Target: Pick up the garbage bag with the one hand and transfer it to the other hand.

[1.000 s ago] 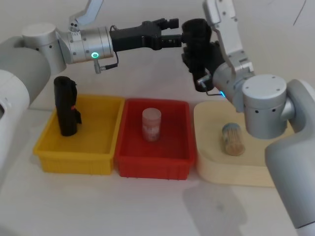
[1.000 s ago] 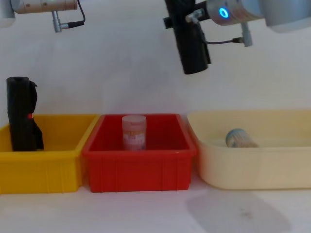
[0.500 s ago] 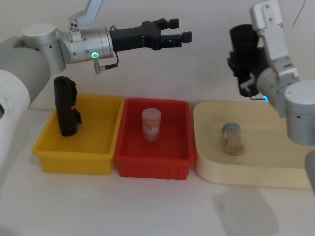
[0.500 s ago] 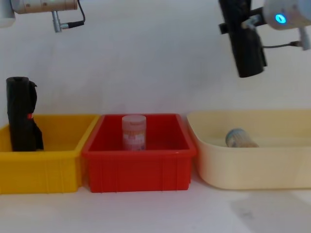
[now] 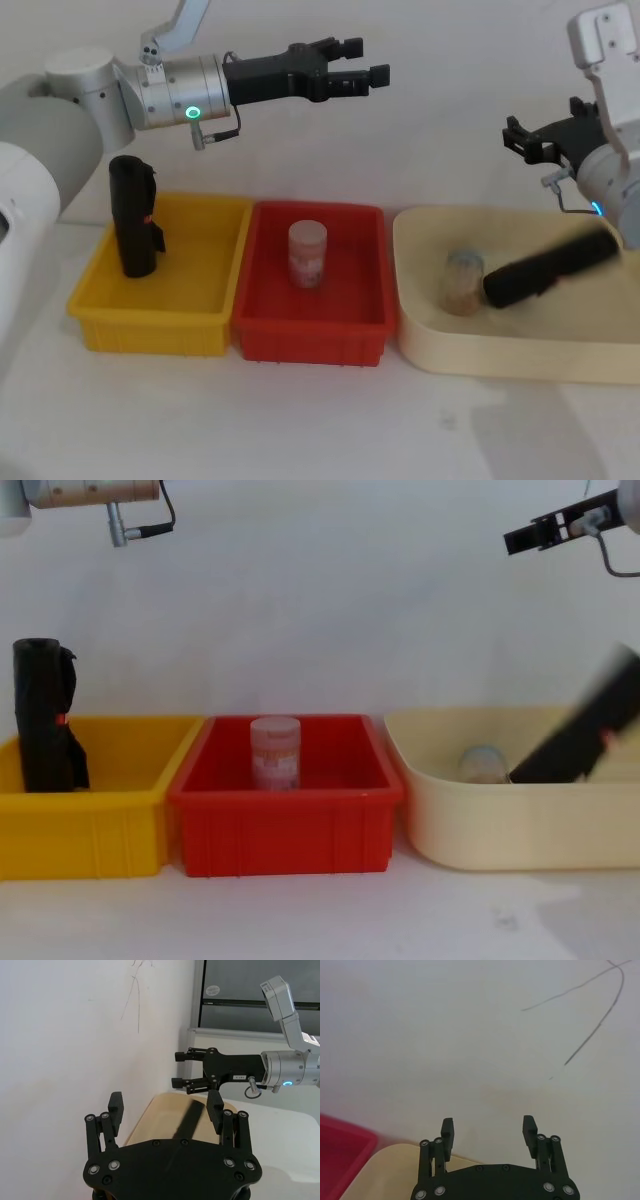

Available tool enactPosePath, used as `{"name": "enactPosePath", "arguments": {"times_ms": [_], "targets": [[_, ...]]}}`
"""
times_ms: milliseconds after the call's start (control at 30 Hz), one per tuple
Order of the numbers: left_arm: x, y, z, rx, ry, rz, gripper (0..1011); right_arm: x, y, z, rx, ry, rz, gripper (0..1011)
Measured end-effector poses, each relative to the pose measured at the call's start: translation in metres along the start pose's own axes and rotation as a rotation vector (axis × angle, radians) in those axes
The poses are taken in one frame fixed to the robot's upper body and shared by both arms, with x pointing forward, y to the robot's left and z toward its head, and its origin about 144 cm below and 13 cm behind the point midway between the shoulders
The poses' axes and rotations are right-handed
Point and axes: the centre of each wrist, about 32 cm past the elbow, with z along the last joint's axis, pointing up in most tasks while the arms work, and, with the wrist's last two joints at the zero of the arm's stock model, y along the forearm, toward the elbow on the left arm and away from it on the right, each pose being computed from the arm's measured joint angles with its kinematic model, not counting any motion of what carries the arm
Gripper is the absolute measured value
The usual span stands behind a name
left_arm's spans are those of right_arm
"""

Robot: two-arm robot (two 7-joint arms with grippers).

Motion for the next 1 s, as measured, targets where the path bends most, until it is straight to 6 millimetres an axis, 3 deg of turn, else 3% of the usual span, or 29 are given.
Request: {"name": "enactPosePath", "arguments": {"times_ms": [267, 1000], "targets": [[0.0, 0.0, 0.0, 0.0, 0.0, 0.0, 1002, 0.008, -0.004, -0.001, -0.007, 0.002, -0.004, 1001], [0.0, 0.0, 0.0, 0.0, 0.0, 0.0, 1002, 0.014, -0.008, -0.002, -0.015, 0.004, -0.009, 1001]]}}
